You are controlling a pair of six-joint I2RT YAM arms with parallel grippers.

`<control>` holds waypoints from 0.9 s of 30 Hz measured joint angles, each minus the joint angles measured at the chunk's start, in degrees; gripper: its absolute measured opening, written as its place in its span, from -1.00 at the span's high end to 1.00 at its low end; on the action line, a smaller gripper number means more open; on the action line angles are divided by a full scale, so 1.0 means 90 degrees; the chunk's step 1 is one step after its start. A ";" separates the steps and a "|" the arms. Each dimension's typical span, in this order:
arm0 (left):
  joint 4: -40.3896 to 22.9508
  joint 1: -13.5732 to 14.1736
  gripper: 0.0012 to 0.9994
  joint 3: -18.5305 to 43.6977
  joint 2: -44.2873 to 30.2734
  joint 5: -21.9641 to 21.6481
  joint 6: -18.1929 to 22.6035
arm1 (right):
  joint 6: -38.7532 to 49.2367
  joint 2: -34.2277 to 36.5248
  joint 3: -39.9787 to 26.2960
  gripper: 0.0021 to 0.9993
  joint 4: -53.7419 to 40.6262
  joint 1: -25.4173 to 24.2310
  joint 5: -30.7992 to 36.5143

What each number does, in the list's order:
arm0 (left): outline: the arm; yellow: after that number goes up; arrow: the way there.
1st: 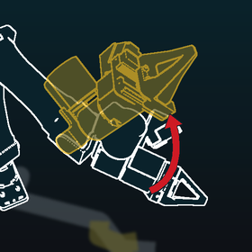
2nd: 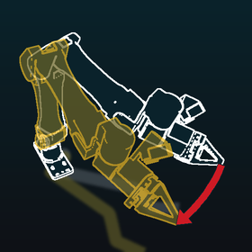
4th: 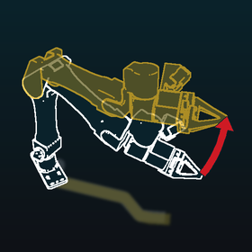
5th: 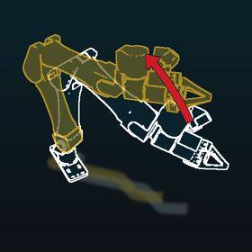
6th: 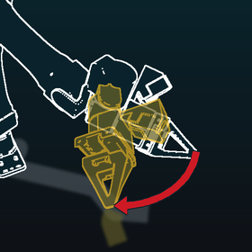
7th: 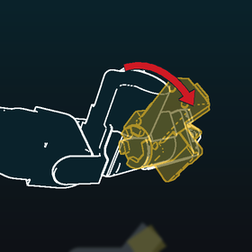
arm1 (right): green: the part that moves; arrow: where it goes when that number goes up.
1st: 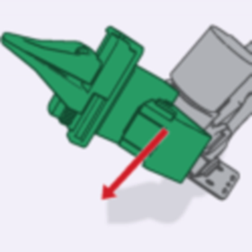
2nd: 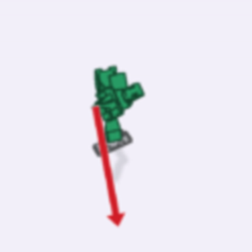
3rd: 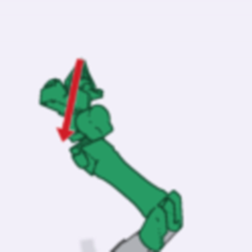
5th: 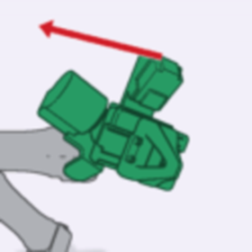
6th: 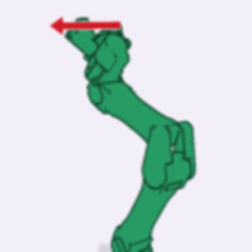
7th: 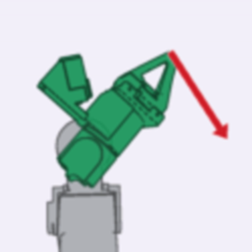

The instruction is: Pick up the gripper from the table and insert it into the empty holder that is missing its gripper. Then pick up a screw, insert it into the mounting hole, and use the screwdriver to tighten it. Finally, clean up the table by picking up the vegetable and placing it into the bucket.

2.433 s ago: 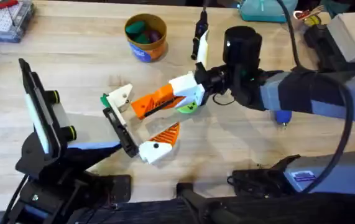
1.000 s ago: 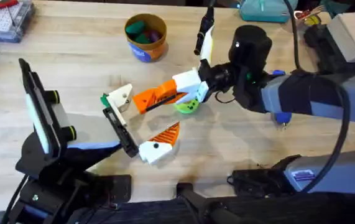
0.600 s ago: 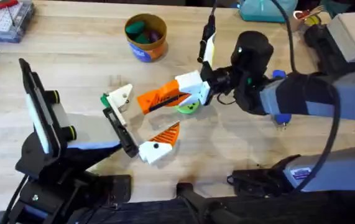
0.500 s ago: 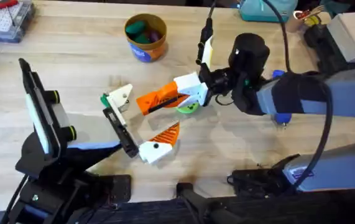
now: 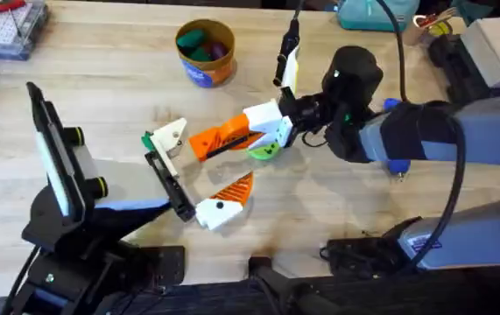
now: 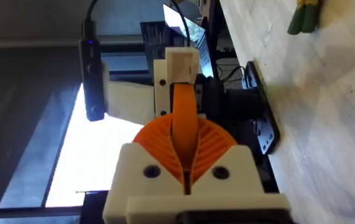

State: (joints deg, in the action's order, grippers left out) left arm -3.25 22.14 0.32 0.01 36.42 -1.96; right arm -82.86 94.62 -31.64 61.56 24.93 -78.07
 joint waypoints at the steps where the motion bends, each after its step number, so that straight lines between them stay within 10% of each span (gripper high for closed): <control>1: 0.0001 -0.0001 -0.98 0.0000 0.0000 0.0000 0.0000 | -0.0013 -0.0001 0.0000 0.96 0.0000 0.0015 0.0000; 27: 0.0002 -0.0001 -0.98 0.0000 0.0000 -0.0003 0.0000 | -0.0275 0.0001 -0.0182 0.96 0.0004 0.0230 0.0196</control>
State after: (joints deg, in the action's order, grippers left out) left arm -3.22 22.13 0.32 0.01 36.39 -1.96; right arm -85.34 94.63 -33.28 61.60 27.00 -76.31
